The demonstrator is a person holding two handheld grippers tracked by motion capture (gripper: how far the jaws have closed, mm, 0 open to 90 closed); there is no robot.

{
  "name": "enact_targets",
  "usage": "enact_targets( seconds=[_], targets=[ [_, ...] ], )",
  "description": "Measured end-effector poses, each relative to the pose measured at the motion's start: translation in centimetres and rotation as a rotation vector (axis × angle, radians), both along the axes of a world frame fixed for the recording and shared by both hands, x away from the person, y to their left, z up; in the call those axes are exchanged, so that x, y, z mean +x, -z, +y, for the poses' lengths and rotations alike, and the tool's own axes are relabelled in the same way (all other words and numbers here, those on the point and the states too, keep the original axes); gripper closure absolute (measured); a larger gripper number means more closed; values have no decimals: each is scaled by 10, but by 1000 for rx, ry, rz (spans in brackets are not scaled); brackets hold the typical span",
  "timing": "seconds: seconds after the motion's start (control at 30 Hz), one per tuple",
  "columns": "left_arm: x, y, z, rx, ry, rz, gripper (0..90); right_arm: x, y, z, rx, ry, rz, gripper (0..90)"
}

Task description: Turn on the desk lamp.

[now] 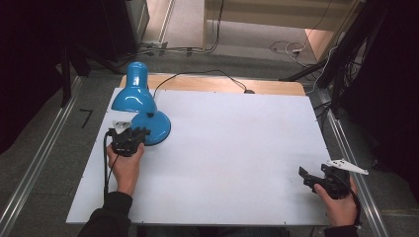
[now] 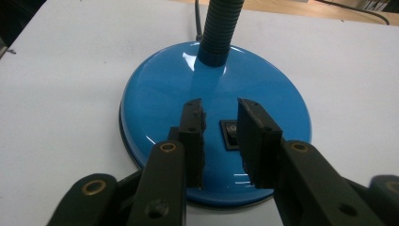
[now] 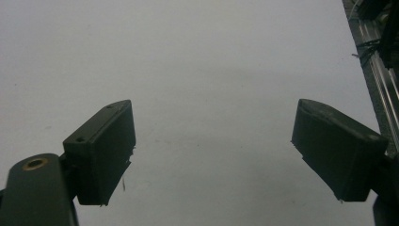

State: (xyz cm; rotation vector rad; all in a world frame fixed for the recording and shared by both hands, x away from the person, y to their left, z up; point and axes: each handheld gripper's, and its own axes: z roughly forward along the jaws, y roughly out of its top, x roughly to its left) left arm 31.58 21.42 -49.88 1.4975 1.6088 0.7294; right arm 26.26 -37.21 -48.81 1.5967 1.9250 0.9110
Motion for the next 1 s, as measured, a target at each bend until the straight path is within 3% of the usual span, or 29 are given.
enact_targets(
  seconds=[0.17,0.3,0.4,1.0],
  targets=[
    [3,1,-1,4,11,8,815,0,0,0,0,-5,-1,128],
    [6,-4,-4,13,25,-11,900,0,0,0,3,-5,0,128],
    [8,-3,-6,32,40,-1,900,0,0,0,5,-4,1,128],
    [11,3,-9,38,36,15,900,0,0,0,8,-8,2,128]
  ],
)
